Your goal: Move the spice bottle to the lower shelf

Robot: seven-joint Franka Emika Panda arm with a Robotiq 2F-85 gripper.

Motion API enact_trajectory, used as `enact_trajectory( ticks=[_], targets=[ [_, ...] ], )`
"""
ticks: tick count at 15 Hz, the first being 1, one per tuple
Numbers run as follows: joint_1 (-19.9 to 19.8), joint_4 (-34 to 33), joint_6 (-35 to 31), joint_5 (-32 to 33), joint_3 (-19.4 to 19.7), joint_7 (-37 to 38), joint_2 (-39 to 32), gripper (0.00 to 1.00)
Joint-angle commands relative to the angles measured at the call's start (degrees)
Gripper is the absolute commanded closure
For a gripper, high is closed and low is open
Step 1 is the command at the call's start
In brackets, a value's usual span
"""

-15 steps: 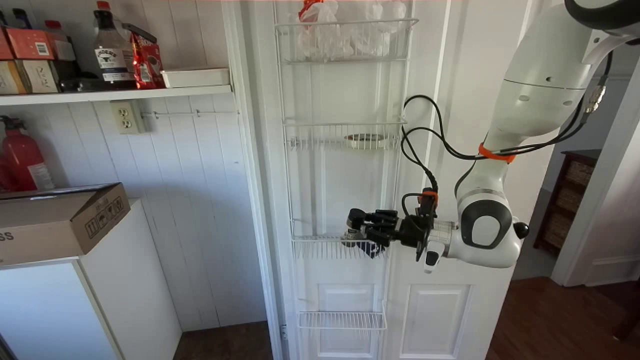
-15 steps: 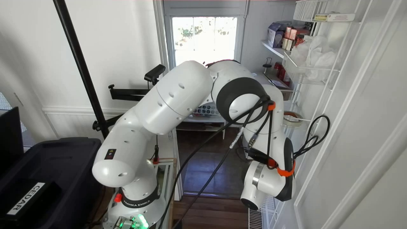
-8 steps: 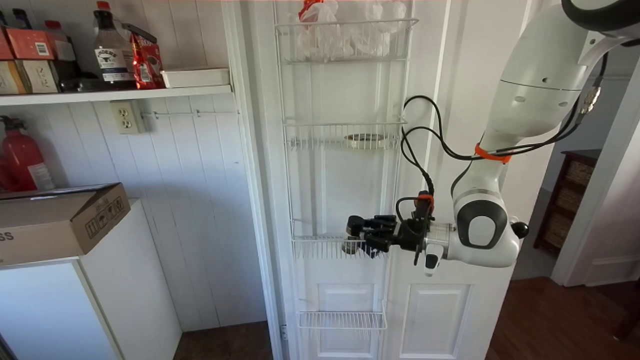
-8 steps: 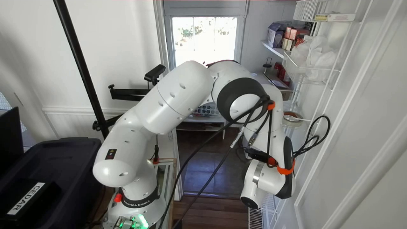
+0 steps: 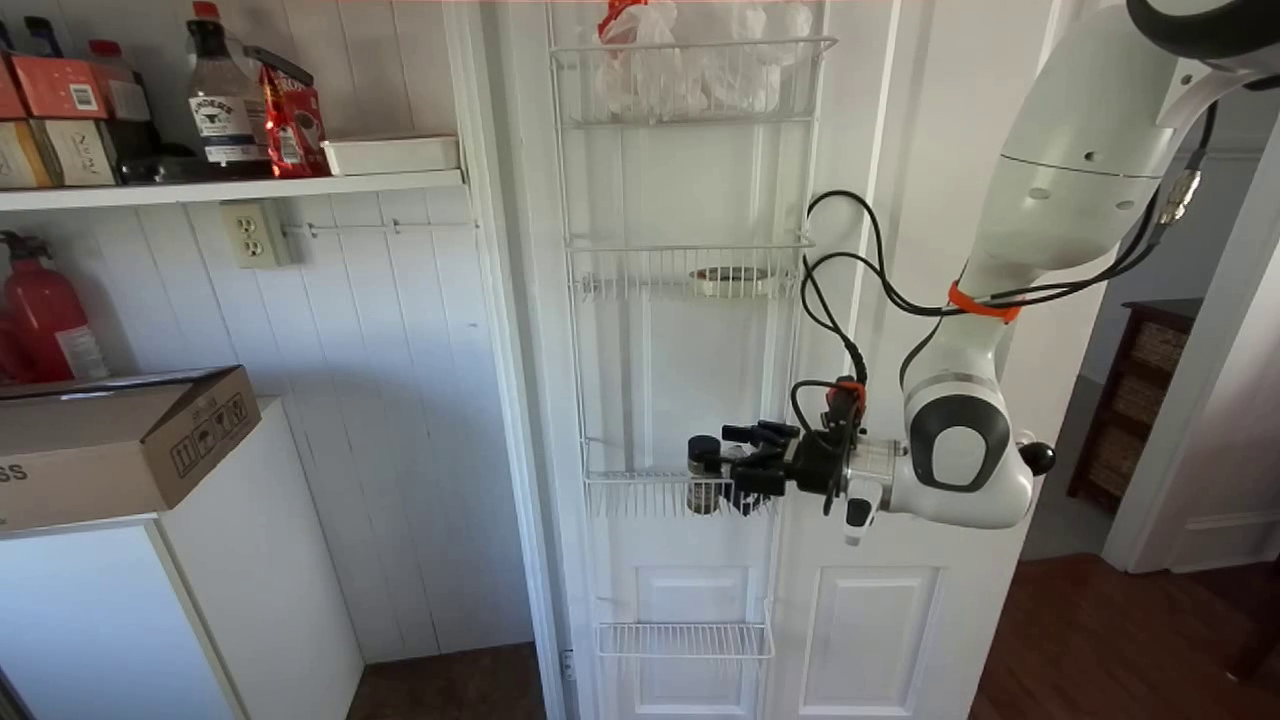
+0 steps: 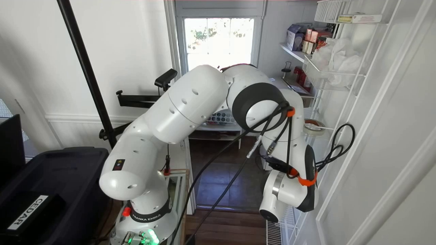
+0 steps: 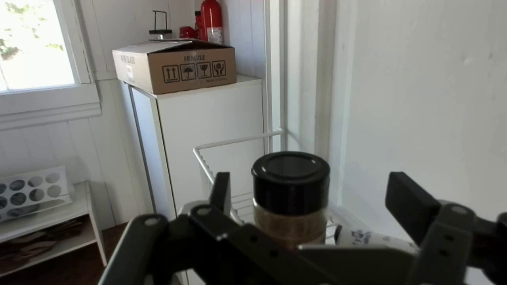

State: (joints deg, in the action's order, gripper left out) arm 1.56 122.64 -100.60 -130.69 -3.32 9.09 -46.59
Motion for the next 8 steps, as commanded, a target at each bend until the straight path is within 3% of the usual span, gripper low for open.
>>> enact_trajectory(
  ticks=[1,8],
  targets=[
    [-0.7,1.7,0.7,2.0,-0.4,4.6,3.0,0.0],
    [-0.1,6.4,-3.6,6.3,2.6,5.4,10.2,0.0]
  ],
)
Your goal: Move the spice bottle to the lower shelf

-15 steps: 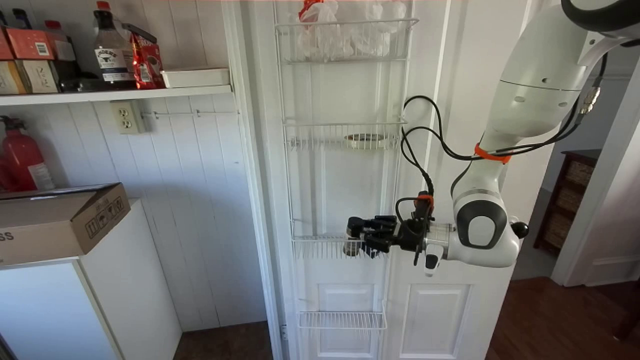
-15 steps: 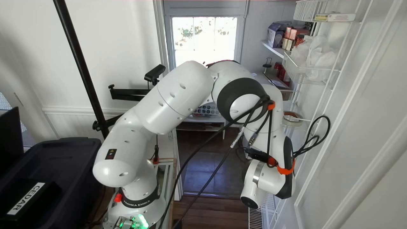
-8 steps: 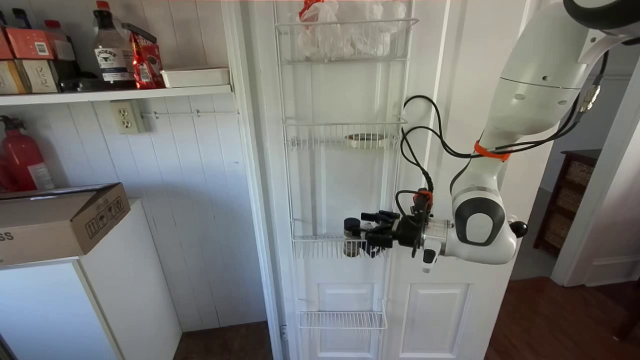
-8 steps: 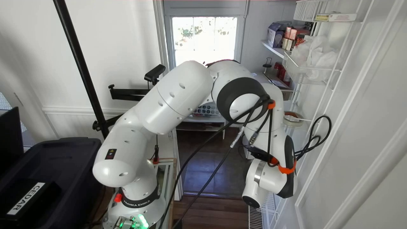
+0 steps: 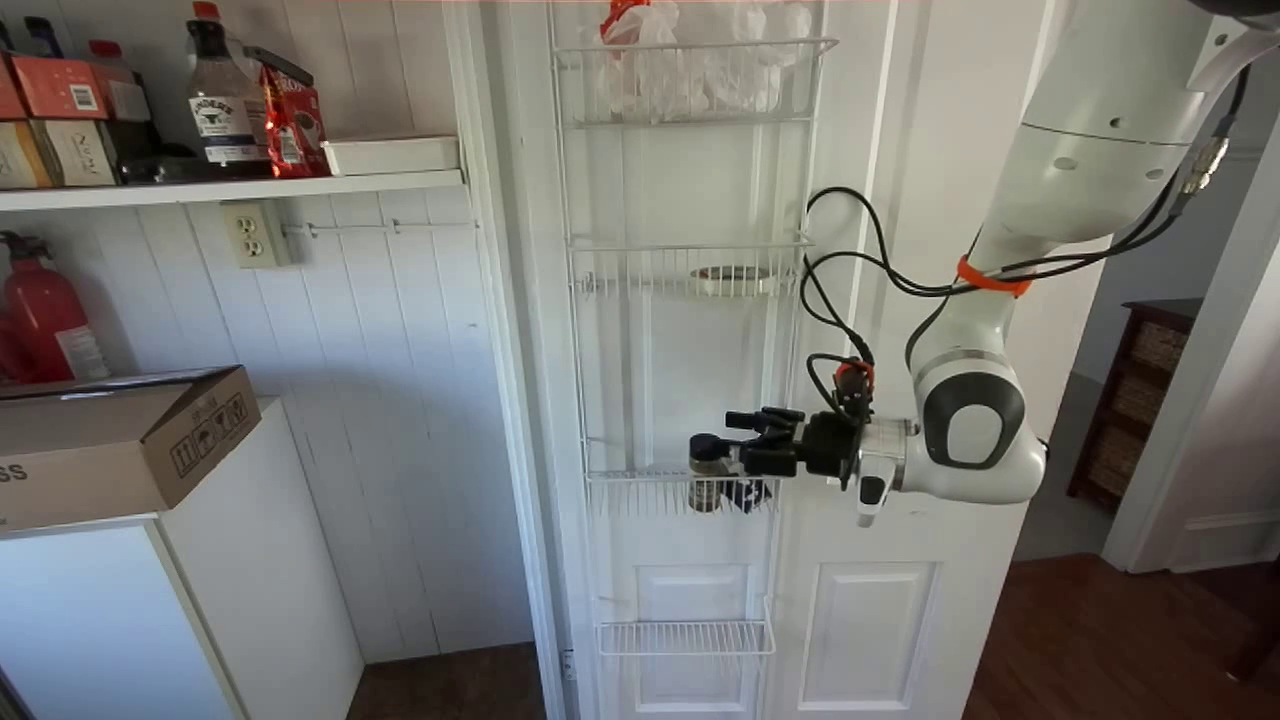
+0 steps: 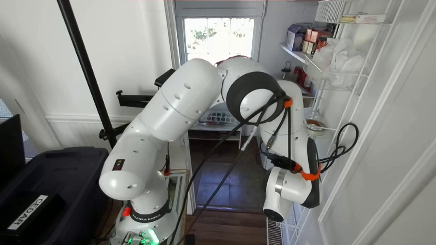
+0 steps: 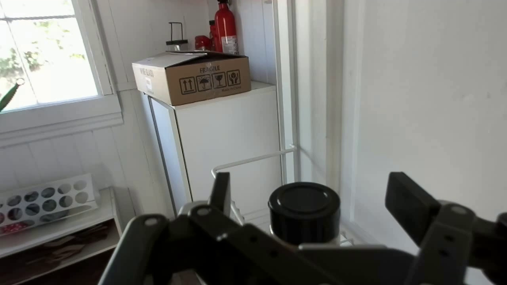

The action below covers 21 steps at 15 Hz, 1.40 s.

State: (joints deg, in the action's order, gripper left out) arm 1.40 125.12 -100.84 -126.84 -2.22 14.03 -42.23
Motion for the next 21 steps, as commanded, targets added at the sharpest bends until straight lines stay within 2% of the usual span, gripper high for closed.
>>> enact_trajectory(
  ticks=[1,8,15,21],
  targets=[
    [0.1,4.7,-4.4,3.3,2.4,-0.5,7.4,0.0],
    [0.6,8.9,-14.6,14.0,6.4,-0.7,16.5,0.0],
    [0.2,11.9,-28.8,17.0,7.8,-6.3,24.8,0.0],
    [-0.2,11.6,-40.2,19.8,8.3,-12.4,28.5,0.0]
  ],
)
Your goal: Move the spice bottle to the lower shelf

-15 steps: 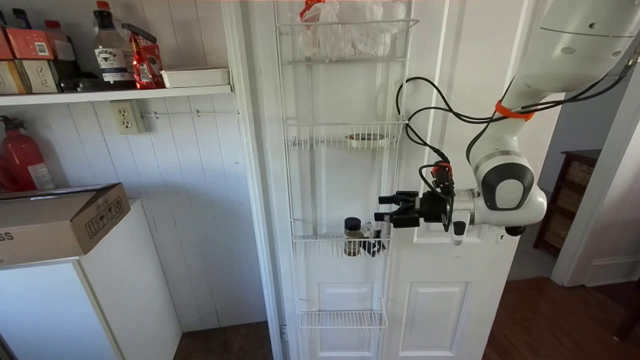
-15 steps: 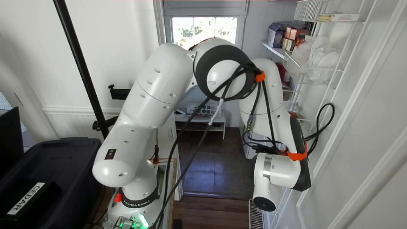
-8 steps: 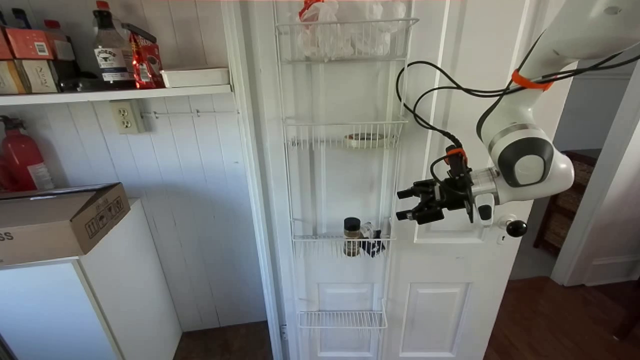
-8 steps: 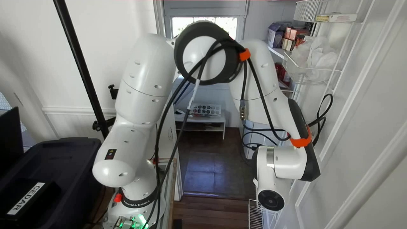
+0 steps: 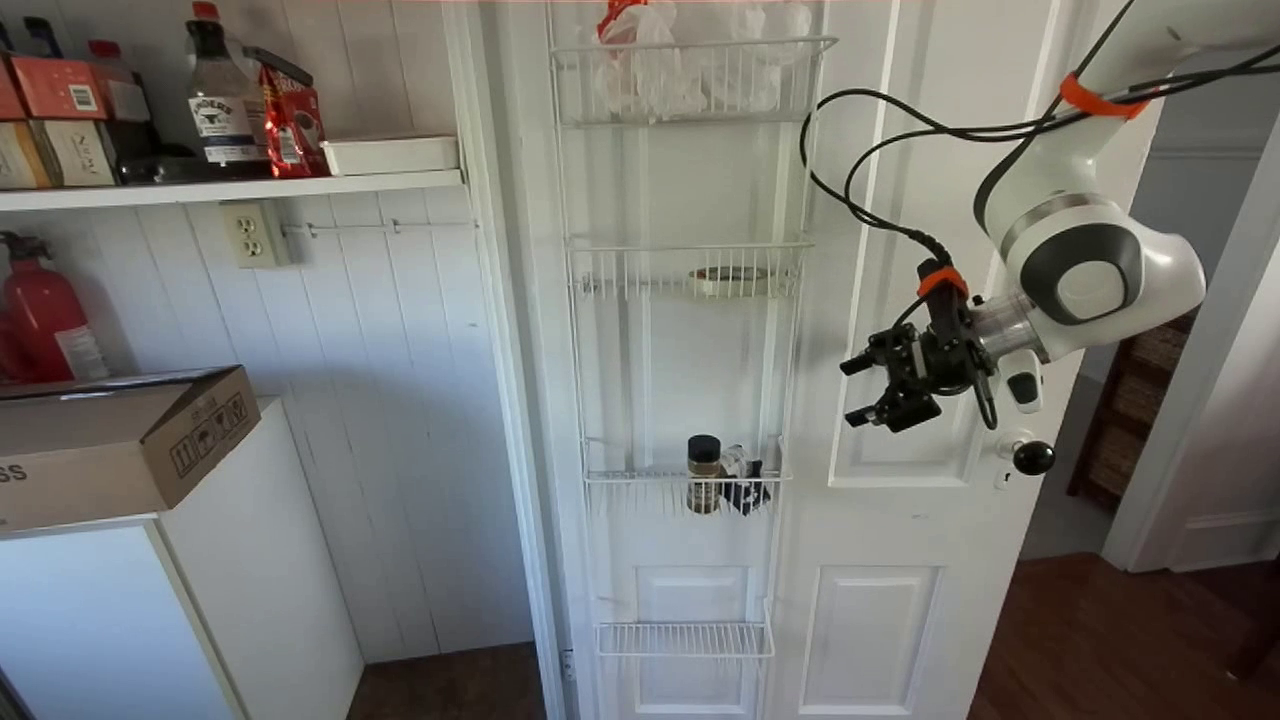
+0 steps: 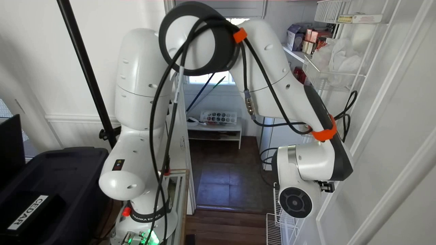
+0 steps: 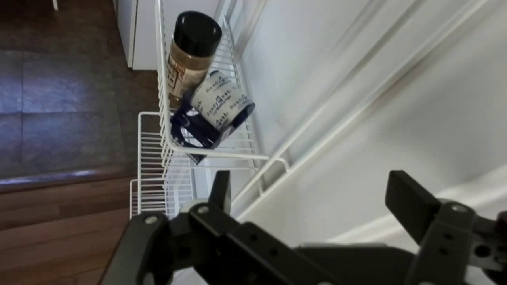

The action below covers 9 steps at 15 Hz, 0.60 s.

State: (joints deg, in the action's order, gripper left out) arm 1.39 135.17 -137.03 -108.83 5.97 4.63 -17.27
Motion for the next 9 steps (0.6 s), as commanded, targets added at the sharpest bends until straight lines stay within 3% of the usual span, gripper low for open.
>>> enact_trajectory(
  ticks=[1,9],
  targets=[
    [-0.3,1.7,-5.1,2.0,0.2,-4.5,4.3,0.0],
    [-1.2,1.9,-13.2,12.0,0.0,-10.5,9.7,0.0]
  ],
)
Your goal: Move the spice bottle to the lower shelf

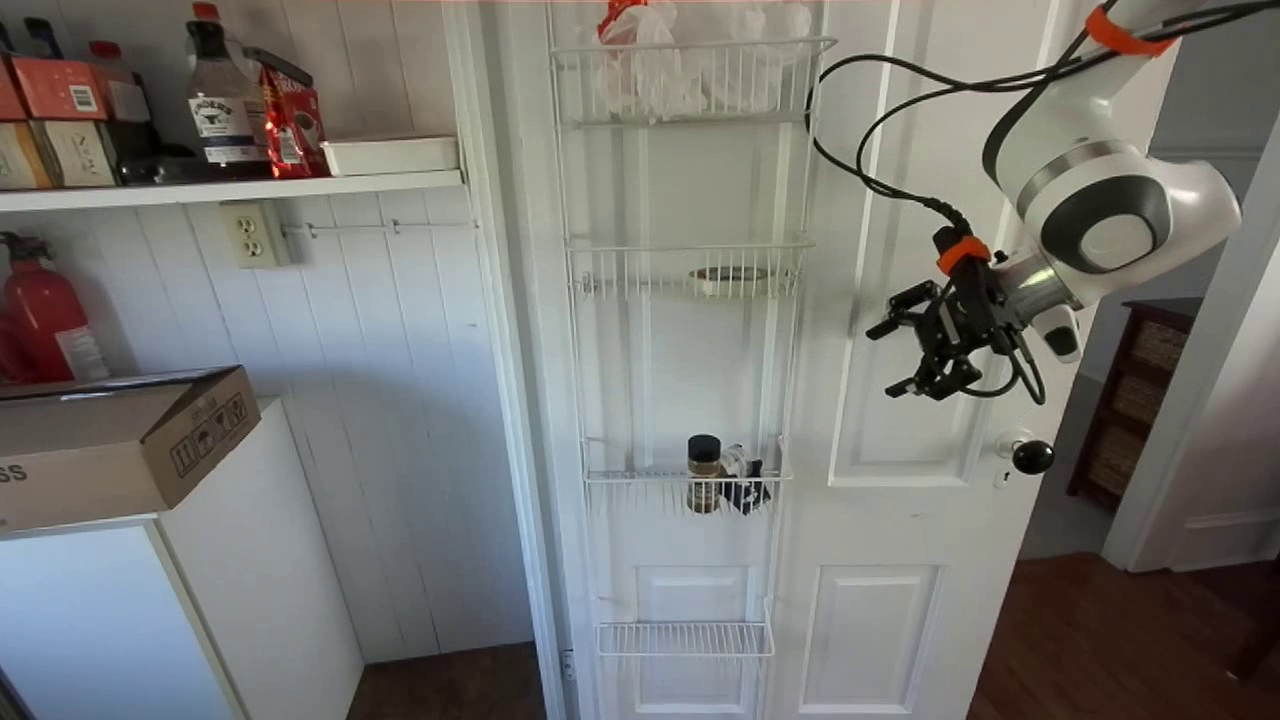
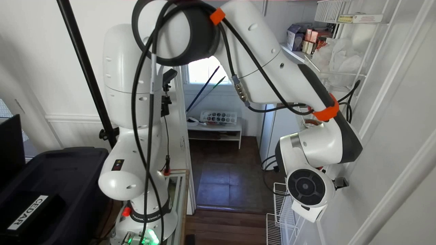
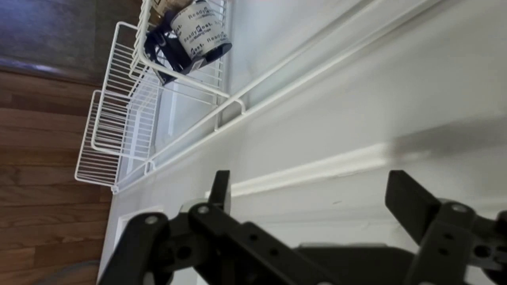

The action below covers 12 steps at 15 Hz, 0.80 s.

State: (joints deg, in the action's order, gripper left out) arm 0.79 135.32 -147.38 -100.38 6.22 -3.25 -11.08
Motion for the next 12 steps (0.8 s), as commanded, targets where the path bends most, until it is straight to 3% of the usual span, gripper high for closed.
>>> enact_trajectory(
  ticks=[1,5,12],
  targets=[
    [-0.7,1.7,-4.1,4.4,-0.3,-3.5,4.0,0.0],
    [-1.2,2.7,-4.7,9.8,-0.5,-4.2,6.1,0.0],
    [-3.5,5.6,-1.2,30.5,0.2,1.3,9.8,0.0]
  ],
)
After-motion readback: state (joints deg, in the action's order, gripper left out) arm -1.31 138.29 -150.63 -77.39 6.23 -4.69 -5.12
